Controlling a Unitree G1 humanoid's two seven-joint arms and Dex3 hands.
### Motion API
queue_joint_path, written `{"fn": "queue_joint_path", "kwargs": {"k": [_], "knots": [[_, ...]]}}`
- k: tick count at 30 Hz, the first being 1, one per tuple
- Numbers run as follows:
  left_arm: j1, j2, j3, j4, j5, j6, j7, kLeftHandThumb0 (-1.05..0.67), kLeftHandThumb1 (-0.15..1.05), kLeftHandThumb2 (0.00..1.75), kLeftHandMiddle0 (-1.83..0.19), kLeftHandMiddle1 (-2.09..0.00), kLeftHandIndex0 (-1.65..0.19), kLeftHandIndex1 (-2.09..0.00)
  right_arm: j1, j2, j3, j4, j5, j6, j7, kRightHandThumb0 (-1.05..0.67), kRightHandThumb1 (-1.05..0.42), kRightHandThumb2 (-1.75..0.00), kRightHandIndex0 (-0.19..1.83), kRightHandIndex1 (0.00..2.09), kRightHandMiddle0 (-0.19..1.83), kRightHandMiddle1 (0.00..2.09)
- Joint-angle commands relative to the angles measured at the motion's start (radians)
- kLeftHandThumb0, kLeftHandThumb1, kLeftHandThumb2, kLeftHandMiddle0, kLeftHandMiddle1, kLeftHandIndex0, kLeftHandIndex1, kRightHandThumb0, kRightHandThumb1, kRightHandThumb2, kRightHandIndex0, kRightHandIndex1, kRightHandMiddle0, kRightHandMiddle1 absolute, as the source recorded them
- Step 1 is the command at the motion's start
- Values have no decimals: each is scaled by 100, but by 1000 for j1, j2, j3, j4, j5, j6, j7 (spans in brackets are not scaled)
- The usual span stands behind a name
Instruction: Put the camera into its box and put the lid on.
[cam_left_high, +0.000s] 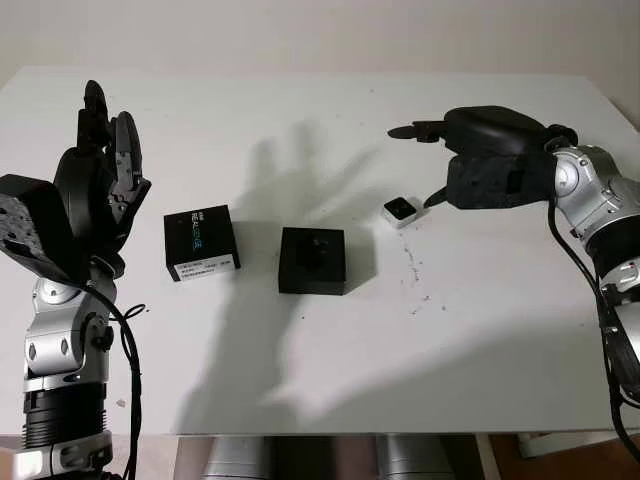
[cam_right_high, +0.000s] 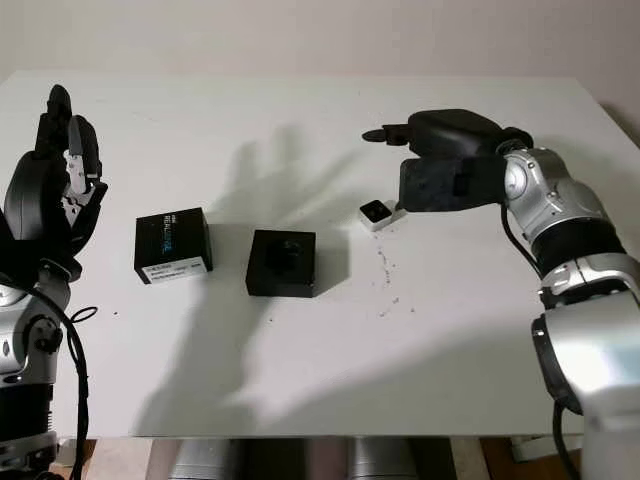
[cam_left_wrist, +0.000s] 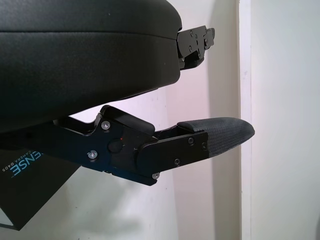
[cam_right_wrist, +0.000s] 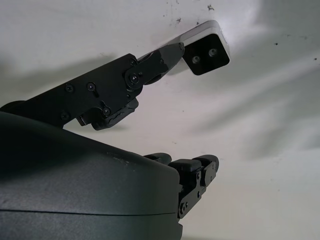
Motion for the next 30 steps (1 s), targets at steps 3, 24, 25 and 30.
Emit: {"fn": "queue_joint_path", "kwargs": {"k": [3, 24, 25, 30], "knots": [[-4, 5, -4, -19, 3, 5, 1, -69, 105, 65, 19, 0, 19, 0, -19, 1, 25, 7, -16, -33, -13, -30, -80, -6, 32, 8, 34, 7], [-13, 8, -12, -9, 4, 6, -2, -71, 105, 62, 19, 0, 19, 0, 32, 6, 81, 14, -48, -96, -51, -27, -82, -5, 41, 9, 47, 8], [-13, 8, -12, -9, 4, 5, -2, -71, 105, 62, 19, 0, 19, 0, 33, 7, 84, 16, -52, -96, -55, -26, -82, -5, 42, 9, 48, 8], [-11, 4, -9, -12, 1, -1, -1, -70, 105, 62, 19, 0, 19, 0, 40, 13, 103, 35, -68, -105, -89, -25, -82, -6, 43, 8, 49, 7]]}}
